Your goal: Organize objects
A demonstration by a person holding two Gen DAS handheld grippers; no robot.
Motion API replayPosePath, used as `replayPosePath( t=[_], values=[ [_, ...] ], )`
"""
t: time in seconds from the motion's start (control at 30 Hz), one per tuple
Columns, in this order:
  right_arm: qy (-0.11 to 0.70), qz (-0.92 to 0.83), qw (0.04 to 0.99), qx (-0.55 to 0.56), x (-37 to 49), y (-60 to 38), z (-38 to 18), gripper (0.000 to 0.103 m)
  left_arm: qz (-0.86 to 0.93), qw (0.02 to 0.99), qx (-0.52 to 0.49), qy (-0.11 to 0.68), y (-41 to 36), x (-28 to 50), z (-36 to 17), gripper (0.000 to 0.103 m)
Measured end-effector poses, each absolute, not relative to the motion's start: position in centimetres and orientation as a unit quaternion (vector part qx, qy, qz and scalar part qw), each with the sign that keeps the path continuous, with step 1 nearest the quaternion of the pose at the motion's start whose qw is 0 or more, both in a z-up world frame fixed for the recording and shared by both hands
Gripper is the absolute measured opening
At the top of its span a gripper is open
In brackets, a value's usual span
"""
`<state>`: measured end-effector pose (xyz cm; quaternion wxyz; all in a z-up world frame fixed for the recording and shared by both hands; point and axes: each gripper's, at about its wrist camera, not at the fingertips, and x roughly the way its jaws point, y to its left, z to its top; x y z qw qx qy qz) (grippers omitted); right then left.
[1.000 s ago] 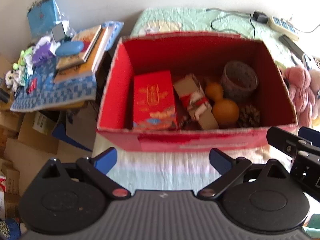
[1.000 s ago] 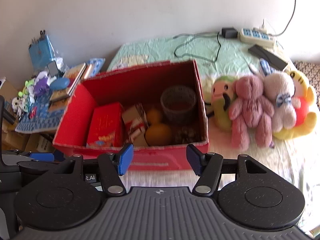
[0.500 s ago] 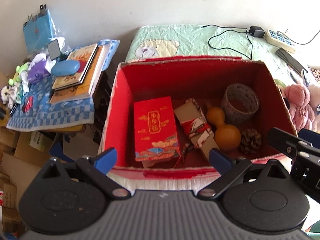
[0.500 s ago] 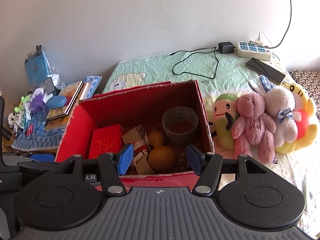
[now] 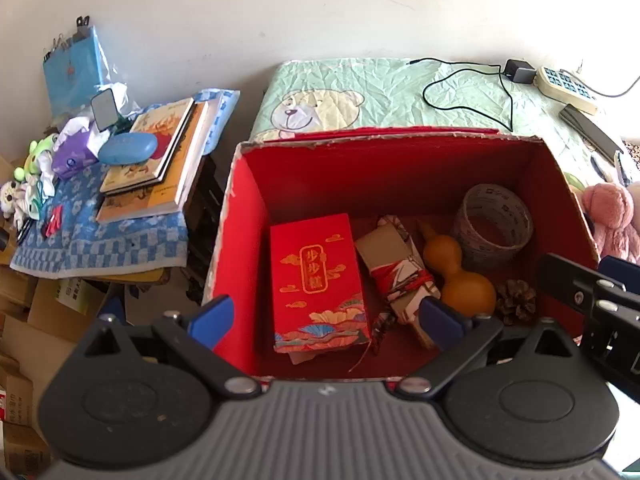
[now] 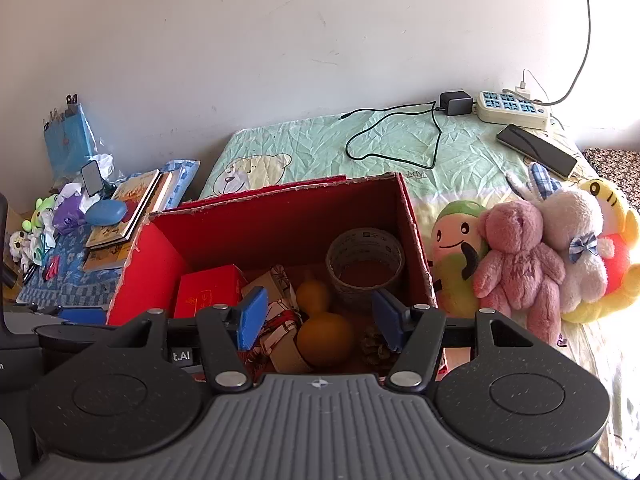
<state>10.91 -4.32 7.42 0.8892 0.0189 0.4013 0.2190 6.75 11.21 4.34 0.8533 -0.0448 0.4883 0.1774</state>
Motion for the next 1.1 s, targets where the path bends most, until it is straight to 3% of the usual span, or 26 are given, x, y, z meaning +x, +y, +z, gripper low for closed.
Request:
replayPosePath(
  t=[1.1],
  values=[
    [0.391,0.208,0.896,0.027,13.8,-4.1,4.2,0.059,0.175,0.852,-0.035,0.493,11.6,9.3,0.4,0.099]
  ],
)
